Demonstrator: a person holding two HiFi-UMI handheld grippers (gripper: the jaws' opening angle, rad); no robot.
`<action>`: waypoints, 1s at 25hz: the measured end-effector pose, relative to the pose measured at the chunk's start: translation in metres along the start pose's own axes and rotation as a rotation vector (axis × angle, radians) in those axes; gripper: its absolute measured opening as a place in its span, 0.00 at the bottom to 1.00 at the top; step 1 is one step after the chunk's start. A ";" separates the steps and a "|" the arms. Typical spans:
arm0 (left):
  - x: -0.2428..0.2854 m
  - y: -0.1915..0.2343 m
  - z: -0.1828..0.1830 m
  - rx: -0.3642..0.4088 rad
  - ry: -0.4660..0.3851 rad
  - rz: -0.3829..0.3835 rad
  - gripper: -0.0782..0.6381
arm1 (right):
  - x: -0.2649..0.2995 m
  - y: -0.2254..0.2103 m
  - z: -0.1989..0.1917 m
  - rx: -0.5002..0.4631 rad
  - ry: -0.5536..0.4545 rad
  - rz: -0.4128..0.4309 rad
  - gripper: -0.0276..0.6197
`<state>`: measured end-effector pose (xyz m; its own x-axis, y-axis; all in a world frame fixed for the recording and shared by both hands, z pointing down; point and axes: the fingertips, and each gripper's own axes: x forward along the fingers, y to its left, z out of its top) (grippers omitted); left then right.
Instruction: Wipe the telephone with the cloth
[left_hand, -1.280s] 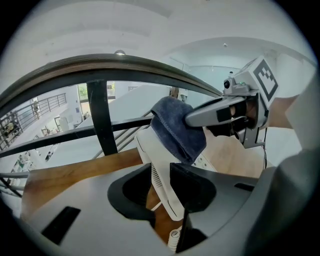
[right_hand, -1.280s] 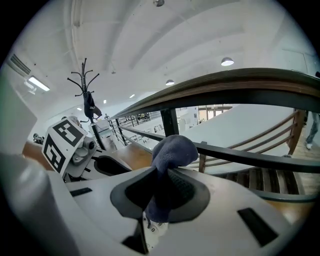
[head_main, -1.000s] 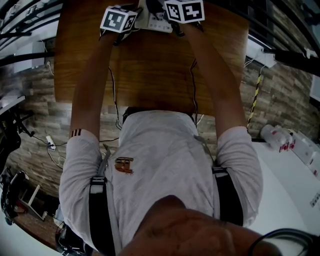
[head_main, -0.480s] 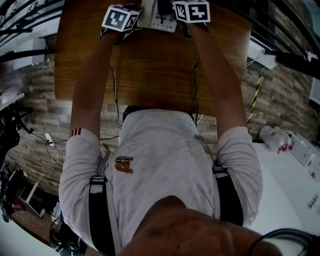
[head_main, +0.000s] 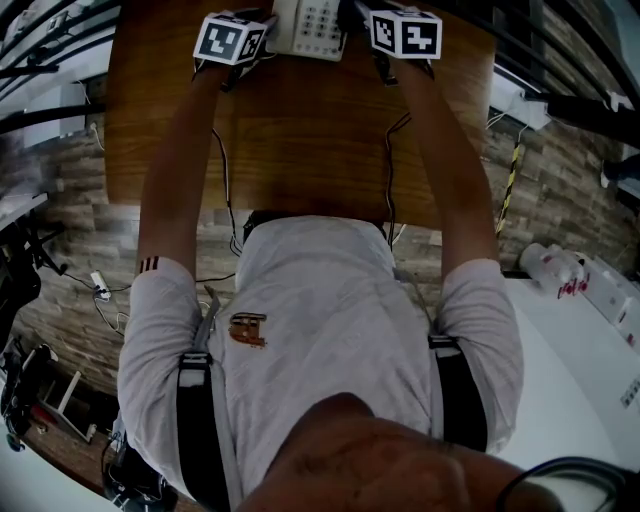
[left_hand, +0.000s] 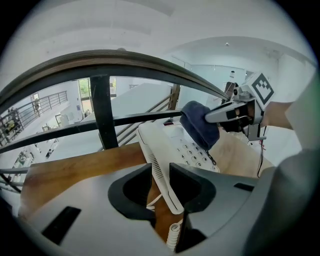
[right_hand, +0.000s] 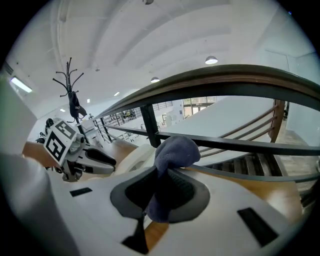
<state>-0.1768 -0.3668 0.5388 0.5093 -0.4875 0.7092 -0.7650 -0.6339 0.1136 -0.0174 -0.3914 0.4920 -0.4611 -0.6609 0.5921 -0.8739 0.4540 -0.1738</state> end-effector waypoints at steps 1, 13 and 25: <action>0.000 0.000 0.000 -0.002 -0.003 -0.002 0.28 | -0.001 0.007 0.002 0.007 -0.013 0.019 0.16; -0.003 -0.002 -0.002 -0.009 0.002 -0.013 0.28 | 0.026 0.097 0.009 0.080 -0.015 0.225 0.16; -0.004 -0.003 -0.006 -0.006 0.002 -0.001 0.28 | 0.037 0.076 -0.018 0.010 0.063 0.103 0.16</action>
<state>-0.1787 -0.3597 0.5395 0.5095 -0.4855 0.7104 -0.7669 -0.6307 0.1190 -0.0981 -0.3703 0.5147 -0.5383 -0.5720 0.6190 -0.8240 0.5114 -0.2441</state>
